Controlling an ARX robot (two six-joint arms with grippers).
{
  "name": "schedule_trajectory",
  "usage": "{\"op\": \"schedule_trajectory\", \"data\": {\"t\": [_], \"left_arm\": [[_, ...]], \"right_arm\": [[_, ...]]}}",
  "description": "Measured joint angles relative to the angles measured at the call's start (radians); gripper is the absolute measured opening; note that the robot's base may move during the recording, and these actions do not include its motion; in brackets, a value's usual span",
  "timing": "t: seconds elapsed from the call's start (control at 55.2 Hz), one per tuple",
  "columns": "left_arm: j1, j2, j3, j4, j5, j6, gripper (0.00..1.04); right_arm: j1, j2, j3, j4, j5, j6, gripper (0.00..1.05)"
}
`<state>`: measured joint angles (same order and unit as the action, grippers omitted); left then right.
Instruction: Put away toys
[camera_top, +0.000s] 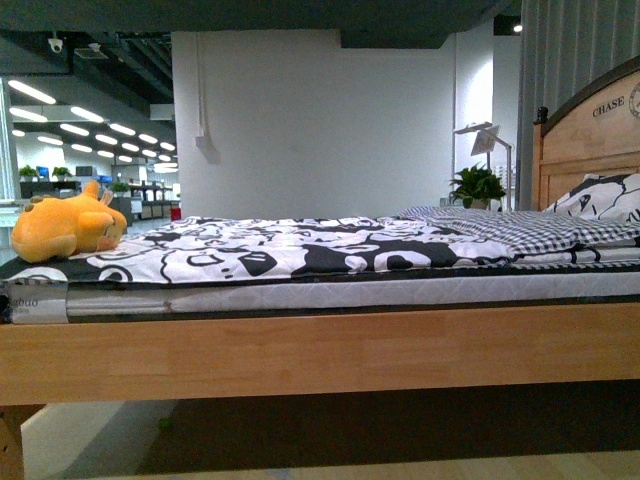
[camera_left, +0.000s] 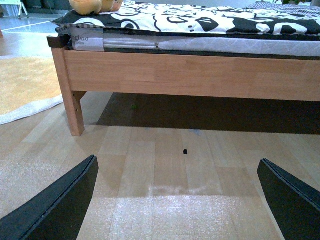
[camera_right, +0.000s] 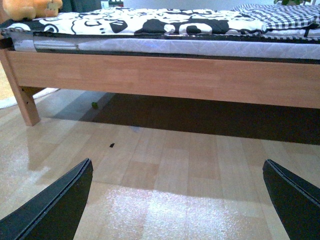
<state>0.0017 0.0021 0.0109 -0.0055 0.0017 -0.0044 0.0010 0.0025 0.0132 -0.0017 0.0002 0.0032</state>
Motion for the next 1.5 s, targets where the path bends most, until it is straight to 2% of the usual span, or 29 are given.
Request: {"op": "schedule_trajectory", "data": {"t": [1.503], "left_arm": [[0.0,0.0,0.0,0.0,0.0,0.0,0.99]], "right_arm": [[0.0,0.0,0.0,0.0,0.0,0.0,1.04]]}}
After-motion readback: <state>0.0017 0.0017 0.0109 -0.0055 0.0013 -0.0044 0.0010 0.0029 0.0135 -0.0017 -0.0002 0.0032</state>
